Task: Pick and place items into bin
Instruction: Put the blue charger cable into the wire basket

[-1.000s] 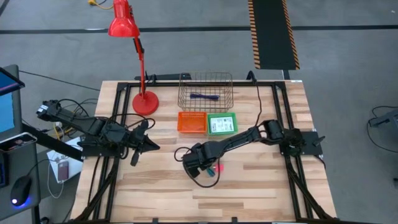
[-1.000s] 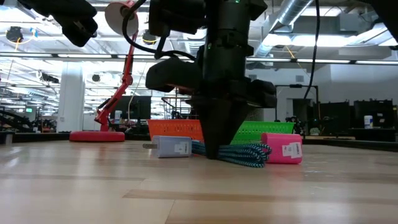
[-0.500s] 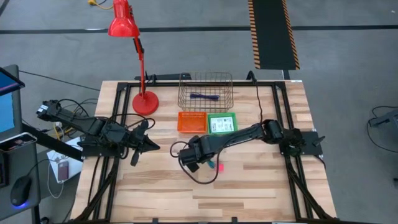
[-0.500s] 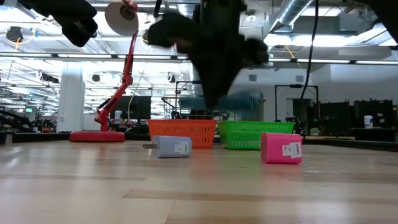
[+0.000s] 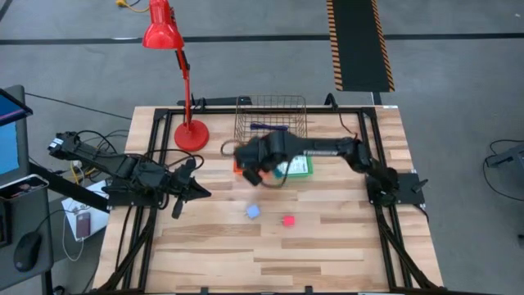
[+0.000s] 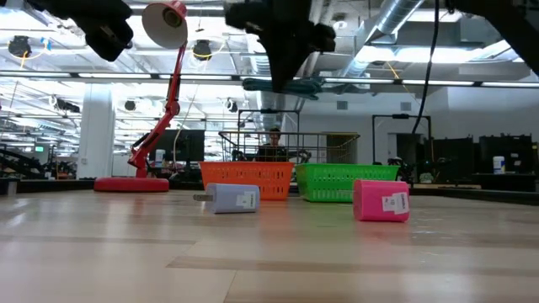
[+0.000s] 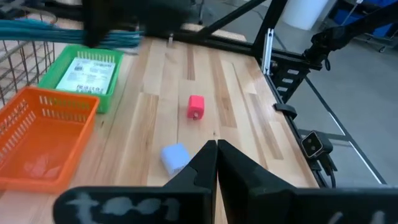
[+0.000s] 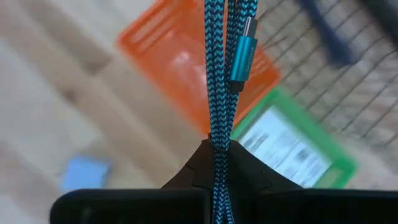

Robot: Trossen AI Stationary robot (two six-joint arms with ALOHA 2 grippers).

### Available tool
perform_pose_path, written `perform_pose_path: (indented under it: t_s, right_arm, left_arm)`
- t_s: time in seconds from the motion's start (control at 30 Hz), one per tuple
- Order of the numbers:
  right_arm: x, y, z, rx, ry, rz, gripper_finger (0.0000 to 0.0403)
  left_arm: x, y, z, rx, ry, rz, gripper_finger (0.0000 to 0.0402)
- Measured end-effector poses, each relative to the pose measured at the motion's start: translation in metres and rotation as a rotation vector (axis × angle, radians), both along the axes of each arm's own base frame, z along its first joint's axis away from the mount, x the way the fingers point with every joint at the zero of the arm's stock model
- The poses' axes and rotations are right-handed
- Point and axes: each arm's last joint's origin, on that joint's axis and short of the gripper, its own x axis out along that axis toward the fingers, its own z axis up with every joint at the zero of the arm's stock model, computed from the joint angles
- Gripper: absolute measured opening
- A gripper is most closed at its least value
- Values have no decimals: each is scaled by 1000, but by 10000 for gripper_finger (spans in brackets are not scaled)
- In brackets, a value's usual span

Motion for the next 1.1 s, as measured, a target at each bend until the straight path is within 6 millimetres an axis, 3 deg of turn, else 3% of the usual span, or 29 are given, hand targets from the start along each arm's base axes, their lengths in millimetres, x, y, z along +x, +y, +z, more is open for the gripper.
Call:
perform_pose_path:
  t_s: [0.4, 0.73, 0.93, 1.1]
  right_arm:
    - [-3, -111, 3, -73, -8, 46, 12]
    - [-24, -185, 4, -116, 31, 106, 13]
    - [-32, -204, 4, -65, 27, 202, 31]
    - [-32, -205, 4, -51, 31, 302, 58]
  left_arm:
    - [2, 0, 6, 100, -88, -8, 0]
    - [2, 2, 6, 193, -93, 26, 0]
    - [2, 3, 6, 201, -95, 48, 0]
    - [2, 4, 6, 218, -96, 103, 0]
